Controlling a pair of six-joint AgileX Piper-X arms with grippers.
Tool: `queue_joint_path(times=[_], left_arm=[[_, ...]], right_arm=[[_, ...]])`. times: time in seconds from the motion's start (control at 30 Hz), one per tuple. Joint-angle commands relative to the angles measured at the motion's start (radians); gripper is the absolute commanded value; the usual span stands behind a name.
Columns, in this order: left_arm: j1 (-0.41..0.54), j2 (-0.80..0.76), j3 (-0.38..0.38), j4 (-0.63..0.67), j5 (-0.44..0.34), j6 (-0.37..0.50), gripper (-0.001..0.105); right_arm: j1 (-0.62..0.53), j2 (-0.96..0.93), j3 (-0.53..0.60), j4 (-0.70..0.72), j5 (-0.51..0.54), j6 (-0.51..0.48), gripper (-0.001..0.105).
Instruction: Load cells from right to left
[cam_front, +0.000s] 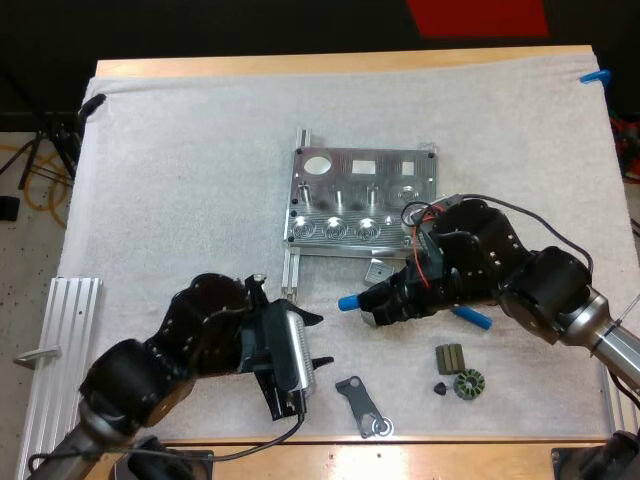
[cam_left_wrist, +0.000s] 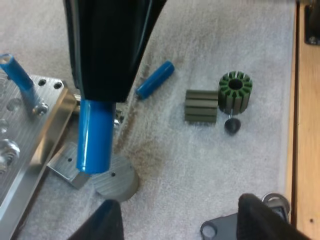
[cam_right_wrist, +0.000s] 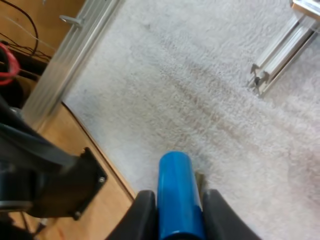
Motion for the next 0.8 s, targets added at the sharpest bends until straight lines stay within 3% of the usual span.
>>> queue_joint_path(times=[0.0, 0.2, 0.4, 0.63, 0.77], left_arm=[[-0.003, -0.018, -0.002, 0.005, -0.015, -0.04, 0.05], [-0.003, -0.072, -0.002, 0.005, -0.116, -0.141, 0.05], [-0.003, -0.083, -0.002, 0.005, -0.196, -0.307, 0.05], [-0.003, -0.083, -0.002, 0.005, -0.21, -0.384, 0.05], [-0.003, -0.083, -0.002, 0.005, -0.308, -0.433, 0.05]], right_arm=[[-0.001, -0.004, -0.017, 0.027, 0.024, -0.043, 0.0], [-0.001, -0.004, -0.077, 0.166, 0.134, -0.182, 0.0], [-0.001, -0.004, -0.113, 0.225, 0.201, -0.22, 0.0], [-0.001, -0.004, -0.15, 0.26, 0.254, -0.265, 0.0], [-0.001, -0.004, -0.175, 0.308, 0.291, -0.311, 0.0]])
